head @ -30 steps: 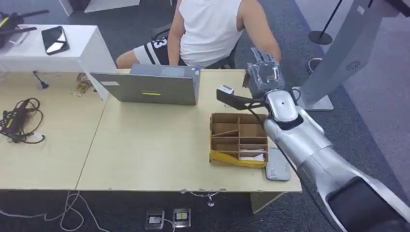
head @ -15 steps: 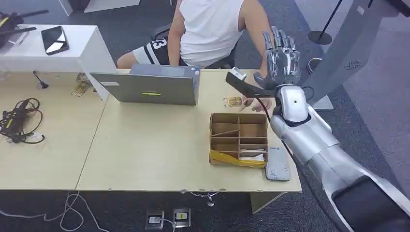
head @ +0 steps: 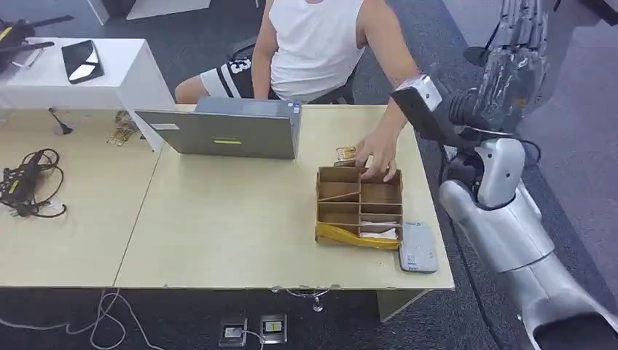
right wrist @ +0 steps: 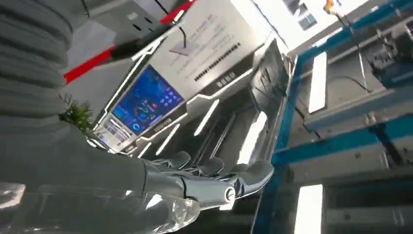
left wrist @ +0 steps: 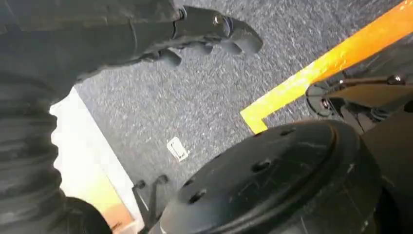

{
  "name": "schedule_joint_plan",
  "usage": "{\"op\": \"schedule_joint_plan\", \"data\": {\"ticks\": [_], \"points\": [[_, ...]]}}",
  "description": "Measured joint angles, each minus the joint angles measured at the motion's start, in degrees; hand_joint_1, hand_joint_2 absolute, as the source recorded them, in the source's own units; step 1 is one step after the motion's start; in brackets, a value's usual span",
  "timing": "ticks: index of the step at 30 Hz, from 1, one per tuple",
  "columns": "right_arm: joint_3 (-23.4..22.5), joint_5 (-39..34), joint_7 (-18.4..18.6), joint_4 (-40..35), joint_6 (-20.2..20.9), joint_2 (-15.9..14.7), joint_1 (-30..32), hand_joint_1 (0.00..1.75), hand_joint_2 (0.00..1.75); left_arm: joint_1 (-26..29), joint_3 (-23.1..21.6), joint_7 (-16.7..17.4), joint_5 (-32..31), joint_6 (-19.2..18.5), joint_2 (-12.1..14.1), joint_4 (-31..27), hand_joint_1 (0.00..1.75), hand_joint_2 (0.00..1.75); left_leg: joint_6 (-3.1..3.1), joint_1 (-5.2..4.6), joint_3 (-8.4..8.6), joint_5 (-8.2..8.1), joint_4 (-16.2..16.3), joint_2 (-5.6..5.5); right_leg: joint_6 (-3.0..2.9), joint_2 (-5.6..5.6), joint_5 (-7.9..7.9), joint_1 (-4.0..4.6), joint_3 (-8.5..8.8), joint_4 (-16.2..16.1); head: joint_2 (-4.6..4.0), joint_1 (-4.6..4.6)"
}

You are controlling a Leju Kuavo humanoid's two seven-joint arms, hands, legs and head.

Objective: Pass the card to the sensor for recognition and then transmit it.

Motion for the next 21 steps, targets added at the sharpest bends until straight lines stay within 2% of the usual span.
{"op": "schedule_joint_plan", "data": {"ticks": [3,6,11,13,16,21], "points": [[-6.2,3.6,-2.5,-6.7,0.0,-0.4,5.8,0.0,1.75,0.1,0.0,0.0,0.7,0.0,0.0,0.0,0.0,1.75,0.0,0.0,0.05,-0.01,0.0,0.0,0.0,-0.01,0.0,0.0,-0.01,0.0,0.0,-0.07],[-14.2,3.4,-6.7,-13.3,0.0,-0.4,11.5,0.0,1.75,0.3,0.1,0.0,1.6,0.0,0.0,0.0,0.0,1.75,0.0,-0.01,0.04,-0.02,0.0,-0.01,0.0,-0.01,0.0,-0.01,-0.01,-0.1,0.0,-0.07],[-30.3,-6.0,-14.3,-18.7,0.0,-0.1,18.9,0.0,1.75,0.4,0.3,0.2,3.4,0.0,0.0,0.1,0.0,1.75,0.0,-0.05,0.01,-0.03,0.0,-0.02,0.0,-0.03,0.0,-0.05,-0.01,-0.1,0.0,-0.02],[-37.2,-10.6,-16.8,-18.9,0.0,0.2,20.3,0.0,1.75,0.5,0.5,0.6,4.0,0.0,0.0,0.2,0.0,1.75,0.0,-0.07,0.05,-0.04,0.0,0.02,0.01,-0.01,0.01,-0.07,-0.07,-0.1,0.0,-0.07],[-49.9,-18.7,-24.0,-16.8,0.0,0.8,21.3,0.0,1.75,0.6,0.6,0.8,5.1,0.0,0.0,0.3,0.0,1.75,0.03,-0.09,0.0,-0.05,0.0,0.0,0.01,-0.02,0.01,-0.08,-0.06,-0.1,0.0,-0.04],[-72.4,-17.0,-37.8,-6.1,0.0,2.3,20.0,0.0,1.75,0.7,1.7,0.5,7.2,0.0,-0.1,0.3,0.0,1.75,0.03,-0.09,0.06,-0.1,0.0,0.13,0.0,0.04,0.0,-0.08,-0.15,-0.1,0.0,-0.07]]}}
